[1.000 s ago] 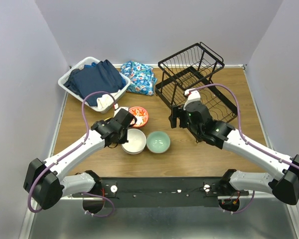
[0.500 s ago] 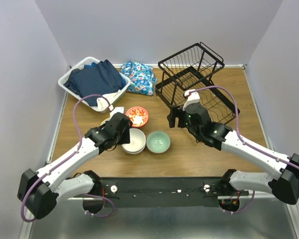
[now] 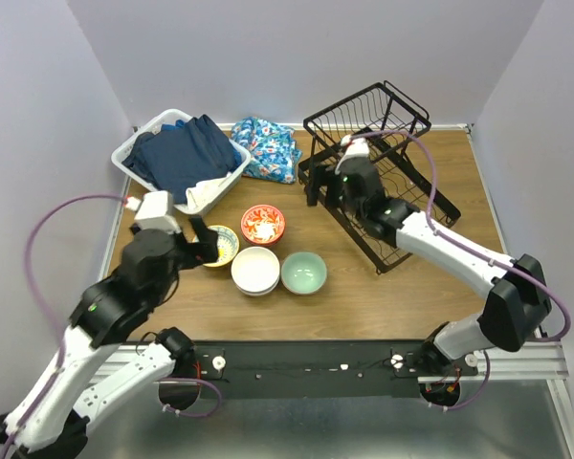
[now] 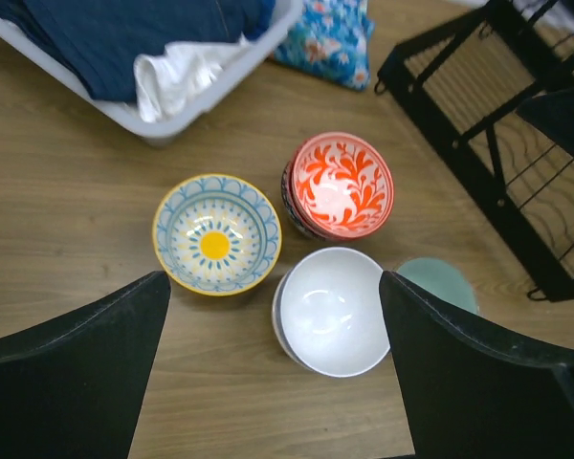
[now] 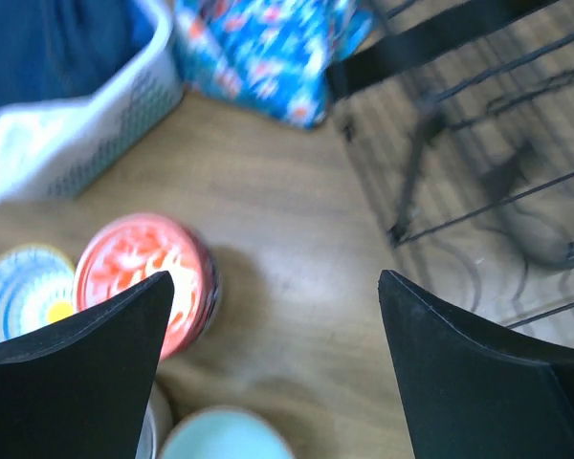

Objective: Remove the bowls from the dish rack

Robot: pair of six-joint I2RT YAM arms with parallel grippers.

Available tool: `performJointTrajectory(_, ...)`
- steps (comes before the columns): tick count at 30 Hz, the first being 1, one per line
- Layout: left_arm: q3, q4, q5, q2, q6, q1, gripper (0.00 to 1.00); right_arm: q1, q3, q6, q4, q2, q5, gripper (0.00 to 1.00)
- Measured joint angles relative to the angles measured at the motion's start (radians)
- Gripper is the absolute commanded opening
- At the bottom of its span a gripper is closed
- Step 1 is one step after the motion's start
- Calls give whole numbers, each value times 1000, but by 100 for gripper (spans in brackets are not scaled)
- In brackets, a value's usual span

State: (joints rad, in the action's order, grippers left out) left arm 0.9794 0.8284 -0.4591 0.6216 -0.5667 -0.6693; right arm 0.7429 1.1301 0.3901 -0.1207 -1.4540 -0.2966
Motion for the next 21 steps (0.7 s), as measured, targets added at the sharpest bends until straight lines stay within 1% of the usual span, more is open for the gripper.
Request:
performJointTrajectory(3,79,46,-49,-102,31,0,99,-100,50,34,-2,-1,10,96)
performJointTrajectory(4,96,57,-64,-132,42,0,99,-120,49,40,-12,13,3,98)
performJointTrajectory(7,135,85,-102,-214,70,0,99,-166,43,47,-27,82,-42,98)
performJointTrajectory(9,138,100,-114,-248,85,0,99,-192,13,51,-45,200,-114,98)
performJointTrajectory(12,130,109,-124,-304,111,0,99,-195,-64,60,-63,429,-216,100)
performJointTrajectory(13,125,110,-124,-317,118,0,99,-193,-97,65,-73,528,-247,100)
performJointTrajectory(17,97,110,-125,-399,142,0,99,-194,-192,76,-120,833,-324,100)
performJointTrajectory(21,84,114,-141,-467,145,0,99,-194,-253,70,-186,1026,-353,100)
